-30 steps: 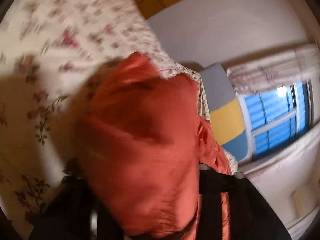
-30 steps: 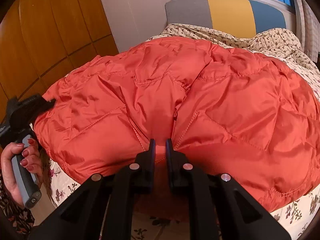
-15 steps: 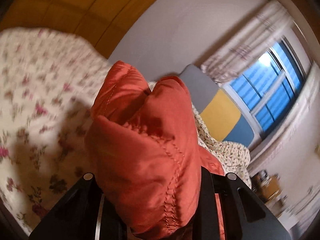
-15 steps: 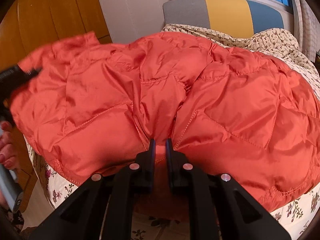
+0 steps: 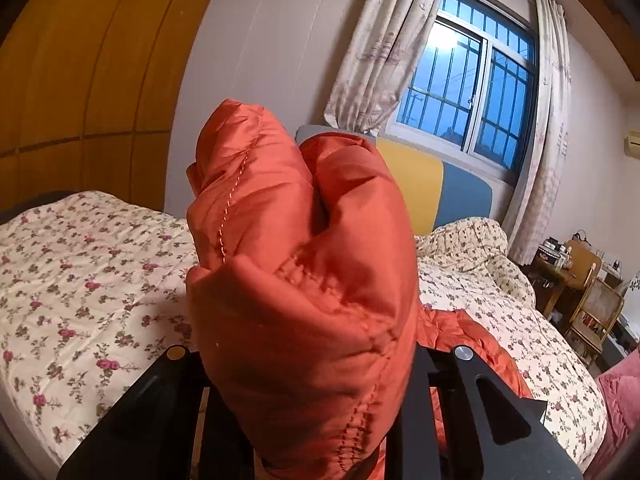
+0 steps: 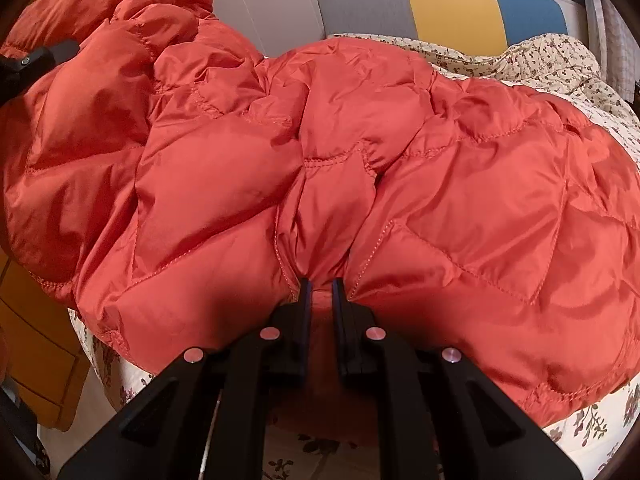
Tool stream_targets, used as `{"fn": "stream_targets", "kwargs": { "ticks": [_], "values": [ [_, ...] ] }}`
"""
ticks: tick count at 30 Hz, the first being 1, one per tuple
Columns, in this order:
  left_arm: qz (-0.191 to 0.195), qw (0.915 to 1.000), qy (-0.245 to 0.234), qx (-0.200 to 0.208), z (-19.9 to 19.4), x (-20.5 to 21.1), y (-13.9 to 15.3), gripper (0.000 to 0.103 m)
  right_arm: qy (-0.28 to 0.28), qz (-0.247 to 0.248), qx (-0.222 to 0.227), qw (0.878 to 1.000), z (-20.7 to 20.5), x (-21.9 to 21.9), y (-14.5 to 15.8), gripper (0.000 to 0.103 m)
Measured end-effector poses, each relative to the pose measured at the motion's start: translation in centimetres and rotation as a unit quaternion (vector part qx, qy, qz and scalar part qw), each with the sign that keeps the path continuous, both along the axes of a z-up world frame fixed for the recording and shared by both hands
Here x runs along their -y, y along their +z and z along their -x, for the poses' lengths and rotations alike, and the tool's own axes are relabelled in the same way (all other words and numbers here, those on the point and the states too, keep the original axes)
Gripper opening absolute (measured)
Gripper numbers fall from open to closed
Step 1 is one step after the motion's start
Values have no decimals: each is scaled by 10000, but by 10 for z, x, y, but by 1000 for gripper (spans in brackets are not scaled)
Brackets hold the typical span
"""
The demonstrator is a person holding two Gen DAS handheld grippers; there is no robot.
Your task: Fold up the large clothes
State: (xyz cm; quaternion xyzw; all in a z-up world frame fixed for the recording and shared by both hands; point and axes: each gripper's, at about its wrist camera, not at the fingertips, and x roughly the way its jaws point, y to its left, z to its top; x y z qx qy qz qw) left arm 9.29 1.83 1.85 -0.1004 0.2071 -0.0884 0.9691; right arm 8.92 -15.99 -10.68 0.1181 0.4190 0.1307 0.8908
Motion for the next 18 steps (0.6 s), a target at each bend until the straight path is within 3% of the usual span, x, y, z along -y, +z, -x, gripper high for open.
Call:
{"fn": "stream_targets", "kwargs": {
  "ticks": [4, 7, 9, 14, 18],
  "values": [
    [-212, 9998, -11, -30, -1, 8, 5, 22, 49, -137, -23, 9999, -2, 6, 8, 12],
    [-440, 9990, -50, 4, 2, 23, 8, 22, 3, -268, 250, 9993, 7, 20, 20, 24],
    [-634, 9980, -67, 35, 4, 32, 9, 22, -144, -255, 405, 9988, 15, 33, 28, 26],
    [-967, 9951, -191, 73, 4, 55, 9, 23, -996, 166, 481, 9937, 35, 86, 42, 24],
    [-1262, 9914, -331, 90, 6, 78, 8, 23, -1730, 589, 347, 9826, 47, 128, 42, 23]
  ]
}}
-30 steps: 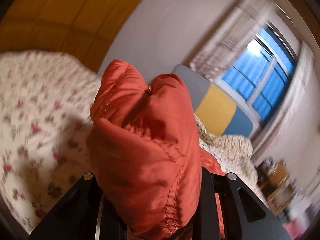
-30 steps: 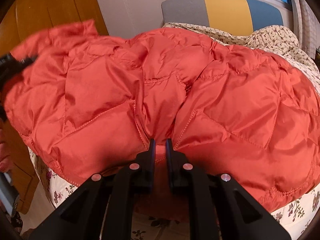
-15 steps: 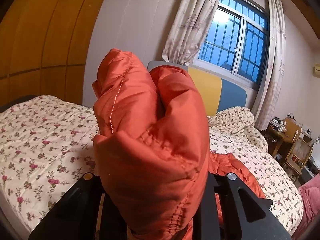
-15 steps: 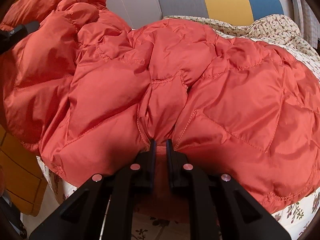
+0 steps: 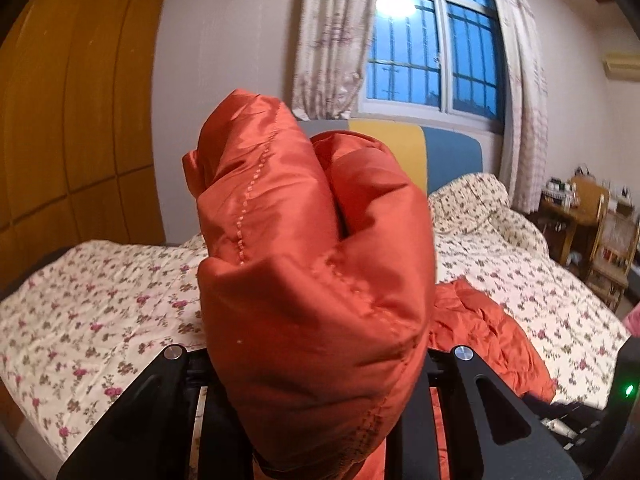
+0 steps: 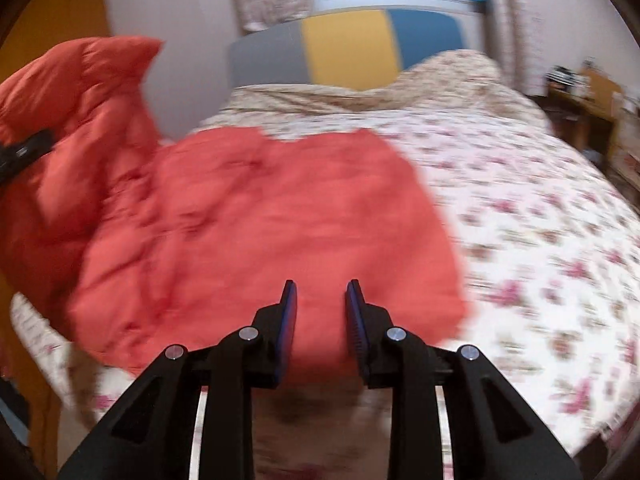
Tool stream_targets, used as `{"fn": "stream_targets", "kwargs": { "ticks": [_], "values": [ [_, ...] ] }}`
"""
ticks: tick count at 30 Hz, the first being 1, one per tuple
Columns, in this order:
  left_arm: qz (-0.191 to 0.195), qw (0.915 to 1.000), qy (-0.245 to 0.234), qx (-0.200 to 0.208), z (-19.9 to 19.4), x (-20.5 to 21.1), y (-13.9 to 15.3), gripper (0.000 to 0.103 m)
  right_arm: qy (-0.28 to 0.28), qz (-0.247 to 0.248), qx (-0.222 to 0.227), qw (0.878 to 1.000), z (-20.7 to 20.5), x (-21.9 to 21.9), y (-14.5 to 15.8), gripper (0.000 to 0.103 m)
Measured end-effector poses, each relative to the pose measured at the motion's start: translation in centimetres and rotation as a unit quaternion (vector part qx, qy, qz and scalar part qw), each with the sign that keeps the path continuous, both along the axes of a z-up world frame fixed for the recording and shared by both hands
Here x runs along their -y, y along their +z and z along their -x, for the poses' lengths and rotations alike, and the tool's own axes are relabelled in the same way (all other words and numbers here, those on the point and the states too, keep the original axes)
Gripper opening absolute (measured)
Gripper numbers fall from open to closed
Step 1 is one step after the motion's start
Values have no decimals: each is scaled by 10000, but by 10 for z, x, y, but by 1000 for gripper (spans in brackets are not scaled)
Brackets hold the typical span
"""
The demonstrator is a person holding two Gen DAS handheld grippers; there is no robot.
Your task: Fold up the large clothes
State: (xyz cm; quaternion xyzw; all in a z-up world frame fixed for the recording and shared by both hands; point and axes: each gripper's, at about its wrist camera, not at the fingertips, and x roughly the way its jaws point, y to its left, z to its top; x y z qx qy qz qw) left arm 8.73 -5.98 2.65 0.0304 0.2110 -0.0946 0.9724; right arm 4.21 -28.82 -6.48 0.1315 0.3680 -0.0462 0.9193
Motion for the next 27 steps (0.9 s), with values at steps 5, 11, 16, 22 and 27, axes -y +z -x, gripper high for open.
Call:
{"fn": "stream_targets", "kwargs": {
  "ticks": [5, 11, 16, 22, 27],
  "values": [
    [-238, 9992, -318, -47, 0, 30, -4, 23, -269, -253, -122, 9992, 12, 33, -13, 23],
    [-421, 9966, -696, -157, -2, 64, -16, 29, -276, -623, 35, 9977, 32, 42, -11, 23],
    [-662, 9920, -1061, -183, -1, 94, -31, 32, -342, -901, 50, 9953, 39, 53, -13, 23],
    [-825, 9841, -1561, -194, 4, 122, -53, 47, -443, -1202, 90, 9917, 48, 66, -14, 25],
    [-786, 9676, -2382, -292, 9, 141, -79, 84, -501, -1216, 117, 9912, 54, 74, -12, 27]
  ]
}}
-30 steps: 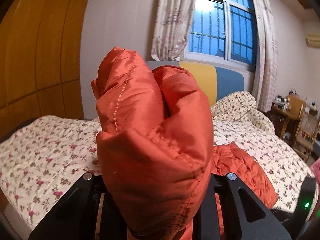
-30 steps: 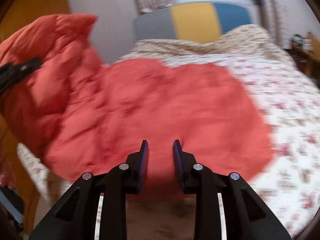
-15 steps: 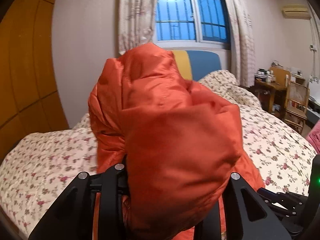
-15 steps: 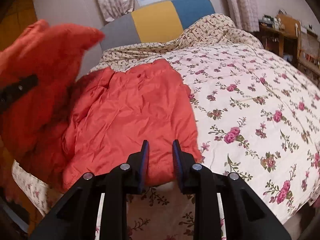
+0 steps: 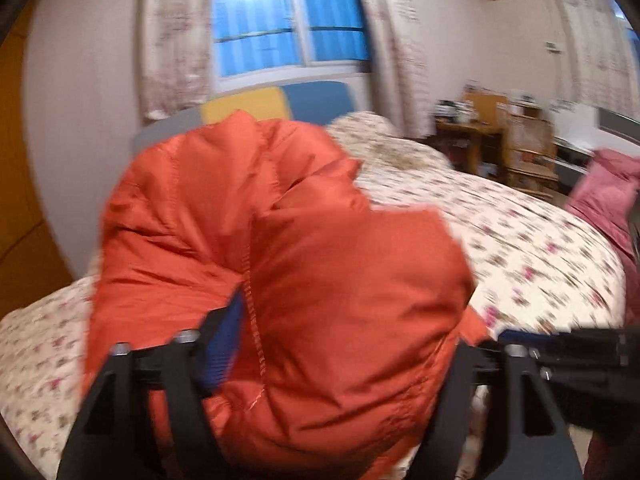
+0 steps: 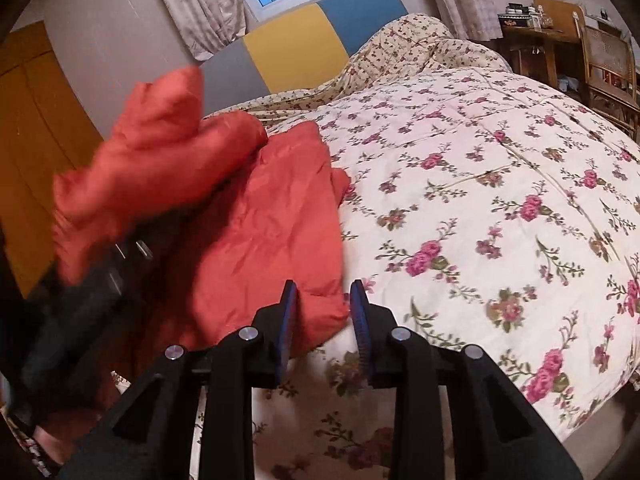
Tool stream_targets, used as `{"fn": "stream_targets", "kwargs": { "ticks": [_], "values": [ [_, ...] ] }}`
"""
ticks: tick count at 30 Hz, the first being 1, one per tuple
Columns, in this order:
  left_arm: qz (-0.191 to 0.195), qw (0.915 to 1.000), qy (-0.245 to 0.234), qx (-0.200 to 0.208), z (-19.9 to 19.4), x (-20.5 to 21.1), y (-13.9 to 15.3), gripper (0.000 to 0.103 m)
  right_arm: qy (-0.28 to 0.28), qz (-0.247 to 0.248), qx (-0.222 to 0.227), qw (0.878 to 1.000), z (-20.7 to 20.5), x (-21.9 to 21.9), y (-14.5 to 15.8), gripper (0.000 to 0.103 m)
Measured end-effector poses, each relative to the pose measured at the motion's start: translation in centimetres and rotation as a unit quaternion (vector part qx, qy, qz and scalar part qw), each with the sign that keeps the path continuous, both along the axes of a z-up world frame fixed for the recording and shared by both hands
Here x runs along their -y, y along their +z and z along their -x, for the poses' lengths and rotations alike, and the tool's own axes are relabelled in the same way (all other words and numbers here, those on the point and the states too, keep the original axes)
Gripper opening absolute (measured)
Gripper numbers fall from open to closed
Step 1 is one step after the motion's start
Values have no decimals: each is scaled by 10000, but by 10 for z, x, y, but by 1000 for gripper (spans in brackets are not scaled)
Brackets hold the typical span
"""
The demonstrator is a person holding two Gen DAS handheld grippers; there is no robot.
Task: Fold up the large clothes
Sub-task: 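Lower the bundle onto the jacket with the left gripper and press it down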
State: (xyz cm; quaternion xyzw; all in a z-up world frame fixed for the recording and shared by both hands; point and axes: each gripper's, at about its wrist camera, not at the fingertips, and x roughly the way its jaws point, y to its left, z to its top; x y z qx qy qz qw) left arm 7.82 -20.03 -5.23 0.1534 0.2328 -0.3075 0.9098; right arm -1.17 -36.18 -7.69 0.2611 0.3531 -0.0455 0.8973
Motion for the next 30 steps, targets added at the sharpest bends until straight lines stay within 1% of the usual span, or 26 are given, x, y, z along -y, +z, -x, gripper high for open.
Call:
{"fn": "stream_targets", "kwargs": {
  "ticks": [1, 4, 5, 6, 7, 10, 12, 14, 17, 18, 19, 20, 21, 22, 23, 24, 25, 26, 27, 28, 29, 30],
  "values": [
    [11, 9998, -200, -47, 2, 3, -5, 88, -36, -74, 21, 10000, 3, 3, 1, 25],
    [-91, 9990, -413, 136, 10, 6, -16, 89, -104, -231, 135, 9996, 9, 12, 7, 30],
    [-74, 9987, -469, 157, 11, 5, -17, 89, -77, -264, 202, 9994, 11, 13, 10, 38],
    [59, 9983, -569, 139, 14, 0, -15, 89, -31, -247, 288, 9993, 13, 12, 16, 45],
    [212, 9974, -680, 97, 16, -5, -13, 90, 6, -175, 340, 9993, 13, 10, 21, 45],
    [337, 9967, -737, 56, 24, -17, -4, 90, 212, 137, 434, 9987, 11, -2, 35, 45],
    [541, 9955, -773, 22, 33, -27, 4, 90, 324, 162, 478, 9982, 9, -9, 40, 45],
    [735, 9948, -694, 98, 47, -46, 14, 90, 394, 175, 535, 9976, 8, -15, 45, 45],
    [978, 9940, -167, 457, 61, -85, 29, 90, 522, 254, 653, 9962, 6, -24, 55, 45],
    [1130, 9914, 260, 605, 60, -105, 35, 90, 552, 257, 707, 9956, 6, -27, 58, 45],
    [1231, 9887, 520, 674, 60, -116, 38, 90, 583, 222, 771, 9951, 5, -29, 62, 45],
    [1377, 9833, 922, 755, 56, -133, 41, 90, 616, 181, 821, 9946, 4, -29, 64, 45],
    [1530, 9754, 1406, 742, 47, -151, 43, 90, 679, 111, 907, 9935, 4, -31, 69, 45],
    [1683, 9667, 1845, 563, 34, -168, 42, 90, 741, 56, 979, 9924, 2, -32, 72, 46],
    [1785, 9605, 2097, 389, 23, -179, 41, 90, 841, 1, 1074, 9907, 1, -36, 76, 48],
    [1924, 9502, 2448, 106, 5, -193, 36, 90, 967, -7, 1160, 9885, -2, -42, 80, 51],
    [1995, 9458, 2558, -132, -7, -199, 32, 90, 1055, 14, 1198, 9872, -4, -46, 83, 51],
    [2037, 9437, 2562, -487, -24, -200, 26, 90, 1217, 43, 1240, 9848, -9, -54, 86, 51],
    [2047, 9432, 2505, -758, -35, -198, 21, 88, 1318, 44, 1247, 9834, -12, -59, 86, 51],
    [2009, 9450, 2372, -1013, -46, -191, 18, 85, 1418, 30, 1231, 9822, -17, -64, 86, 51],
    [1993, 9469, 2268, -1109, -50, -186, 17, 81, 1525, -3, 1183, 9812, -22, -68, 84, 48],
    [1999, 9503, 2091, -1150, -51, -176, 17, 79, 1596, 18, 1078, 9813, -28, -72, 82, 33]
  ]
}}
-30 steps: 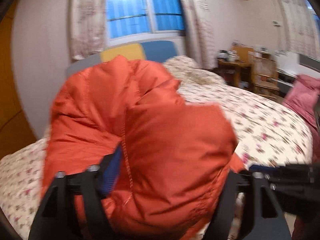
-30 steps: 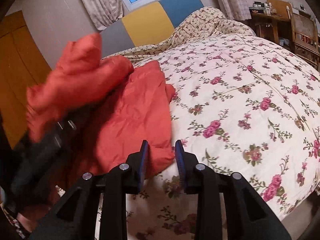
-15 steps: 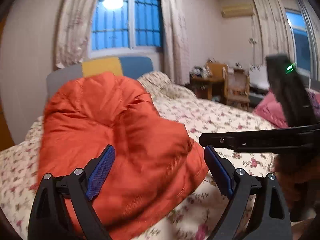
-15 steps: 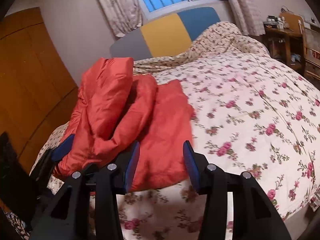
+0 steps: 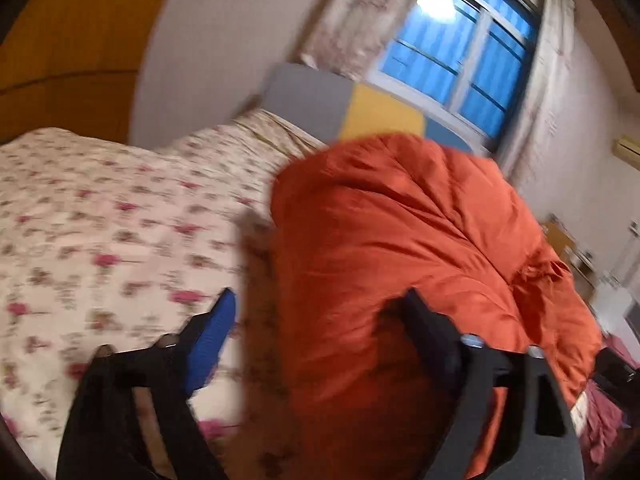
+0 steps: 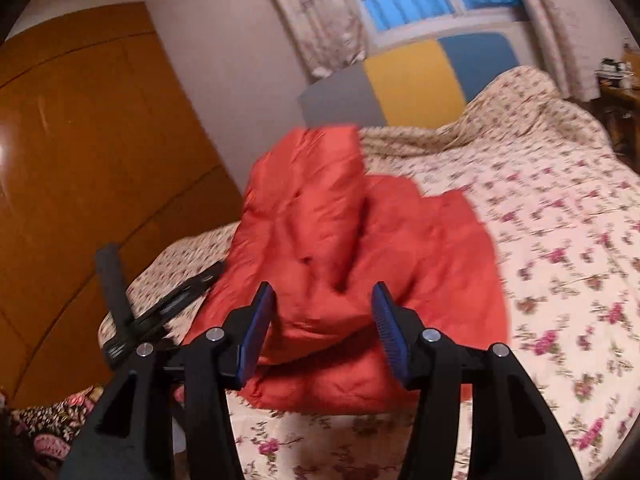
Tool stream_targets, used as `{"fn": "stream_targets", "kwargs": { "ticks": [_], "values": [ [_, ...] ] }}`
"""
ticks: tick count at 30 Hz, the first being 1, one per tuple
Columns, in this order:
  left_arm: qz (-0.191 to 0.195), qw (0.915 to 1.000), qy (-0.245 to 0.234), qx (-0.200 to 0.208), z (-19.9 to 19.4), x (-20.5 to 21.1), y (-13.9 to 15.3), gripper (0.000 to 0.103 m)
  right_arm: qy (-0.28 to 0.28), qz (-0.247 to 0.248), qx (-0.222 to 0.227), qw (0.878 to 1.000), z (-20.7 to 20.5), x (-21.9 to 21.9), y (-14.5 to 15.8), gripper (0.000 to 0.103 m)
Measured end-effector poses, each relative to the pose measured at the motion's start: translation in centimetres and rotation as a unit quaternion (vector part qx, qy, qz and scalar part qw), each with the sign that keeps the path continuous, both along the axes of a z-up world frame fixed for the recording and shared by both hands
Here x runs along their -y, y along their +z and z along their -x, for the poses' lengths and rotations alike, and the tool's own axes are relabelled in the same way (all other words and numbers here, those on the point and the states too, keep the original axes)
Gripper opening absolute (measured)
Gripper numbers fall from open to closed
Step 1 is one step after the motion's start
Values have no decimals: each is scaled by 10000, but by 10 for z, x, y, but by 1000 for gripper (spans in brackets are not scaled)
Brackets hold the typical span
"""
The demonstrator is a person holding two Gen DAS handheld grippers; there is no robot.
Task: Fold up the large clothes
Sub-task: 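Lower the bundle onto the jacket with the left gripper and press it down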
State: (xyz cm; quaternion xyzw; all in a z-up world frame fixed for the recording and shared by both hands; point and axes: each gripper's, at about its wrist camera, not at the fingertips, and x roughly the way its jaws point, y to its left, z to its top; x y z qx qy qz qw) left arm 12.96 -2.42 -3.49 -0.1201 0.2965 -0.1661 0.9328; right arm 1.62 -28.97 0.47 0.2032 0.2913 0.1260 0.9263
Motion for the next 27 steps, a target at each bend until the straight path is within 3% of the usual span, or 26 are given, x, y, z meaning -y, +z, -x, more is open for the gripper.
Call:
{"fn": "stream_targets", "kwargs": {
  "ticks": [3, 9, 16, 23, 25, 27],
  "values": [
    [-223, 9982, -548, 53, 5, 34, 5, 79, -71, 319, -220, 9992, -8, -2, -8, 15],
    [-708, 9915, -1063, 251, 11, 82, 7, 79, -584, 423, -603, 9956, 1, 37, -29, 7],
    [-1447, 9772, -1432, 607, 24, 117, -9, 79, -884, 283, -1440, 9852, 3, 62, -81, 5],
    [-1648, 9725, -1485, 709, 27, 125, -18, 81, -960, 132, -1489, 9841, 10, 65, -96, 4],
    [-1619, 9735, -1469, 677, 24, 125, -18, 81, -1018, 28, -1419, 9846, 14, 70, -92, 8],
    [-1630, 9733, -1467, 678, 24, 126, -19, 81, -1117, 28, -1401, 9838, 17, 73, -86, 23]
  ]
}}
